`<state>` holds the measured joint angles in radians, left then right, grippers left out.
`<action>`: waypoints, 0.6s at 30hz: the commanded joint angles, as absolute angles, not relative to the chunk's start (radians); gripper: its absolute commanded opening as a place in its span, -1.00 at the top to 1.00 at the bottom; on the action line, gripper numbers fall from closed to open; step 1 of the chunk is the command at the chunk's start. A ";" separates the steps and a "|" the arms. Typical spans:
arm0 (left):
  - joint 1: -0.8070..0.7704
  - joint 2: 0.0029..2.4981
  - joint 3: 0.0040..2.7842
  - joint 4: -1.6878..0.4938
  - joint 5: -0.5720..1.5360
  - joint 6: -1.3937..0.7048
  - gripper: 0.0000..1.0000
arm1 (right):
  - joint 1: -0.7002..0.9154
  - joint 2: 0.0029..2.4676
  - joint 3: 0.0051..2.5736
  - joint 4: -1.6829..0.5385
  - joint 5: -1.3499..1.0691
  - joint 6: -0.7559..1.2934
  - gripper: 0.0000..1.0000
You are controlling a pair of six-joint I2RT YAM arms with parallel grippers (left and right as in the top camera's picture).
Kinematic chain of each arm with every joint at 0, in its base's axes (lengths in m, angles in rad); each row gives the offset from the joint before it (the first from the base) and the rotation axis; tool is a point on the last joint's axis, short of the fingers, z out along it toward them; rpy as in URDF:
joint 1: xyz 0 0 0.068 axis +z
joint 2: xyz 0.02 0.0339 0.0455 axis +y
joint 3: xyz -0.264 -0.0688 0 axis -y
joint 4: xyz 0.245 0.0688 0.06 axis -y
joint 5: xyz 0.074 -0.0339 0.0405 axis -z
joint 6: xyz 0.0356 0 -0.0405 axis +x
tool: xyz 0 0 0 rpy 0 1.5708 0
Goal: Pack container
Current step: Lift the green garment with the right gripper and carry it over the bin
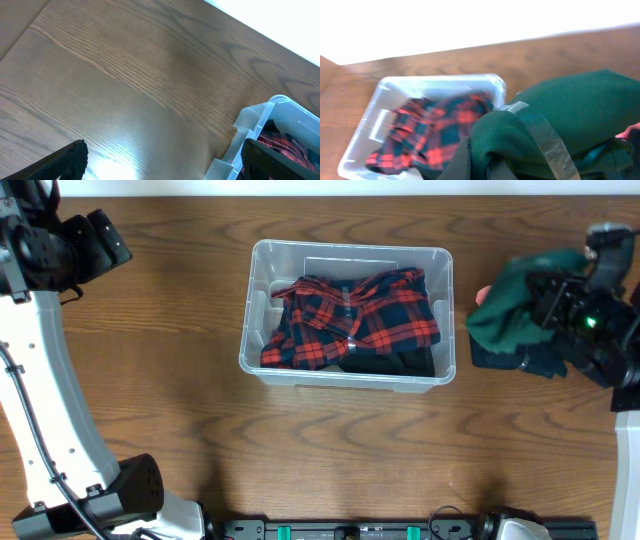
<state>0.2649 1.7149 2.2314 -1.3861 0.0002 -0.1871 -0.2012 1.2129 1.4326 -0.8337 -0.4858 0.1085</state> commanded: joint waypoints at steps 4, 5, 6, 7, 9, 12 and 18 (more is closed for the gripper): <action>0.268 1.719 2.229 -1.386 -0.005 -0.192 -0.96 | -0.028 1.222 1.498 -0.714 -0.521 0.054 0.98; 0.268 1.719 2.229 -1.386 -0.005 -0.192 -0.96 | -0.002 1.232 1.498 -0.691 -0.523 0.054 0.98; 0.268 1.719 2.229 -1.386 -0.005 -0.192 -0.96 | 0.024 1.245 1.498 -0.668 -0.526 0.054 0.98; 0.268 1.719 2.229 -1.386 -0.005 -0.192 -0.96 | 0.054 1.263 1.498 -0.640 -0.531 0.050 0.98; 0.268 1.719 2.229 -1.386 -0.005 -0.192 -0.96 | 0.111 1.304 1.498 -0.579 -0.533 0.046 0.98; 0.268 1.719 2.229 -1.386 -0.005 -0.192 -0.96 | 0.193 1.375 1.498 -0.465 -0.579 0.013 0.98; 0.268 1.719 2.229 -1.386 -0.005 -0.192 -0.96 | 0.338 1.538 1.498 -0.219 -0.716 -0.070 0.98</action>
<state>0.2649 1.7149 2.2314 -1.3861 0.0002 -0.1871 0.2810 1.4925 1.4765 -0.2729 -0.6113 -0.0006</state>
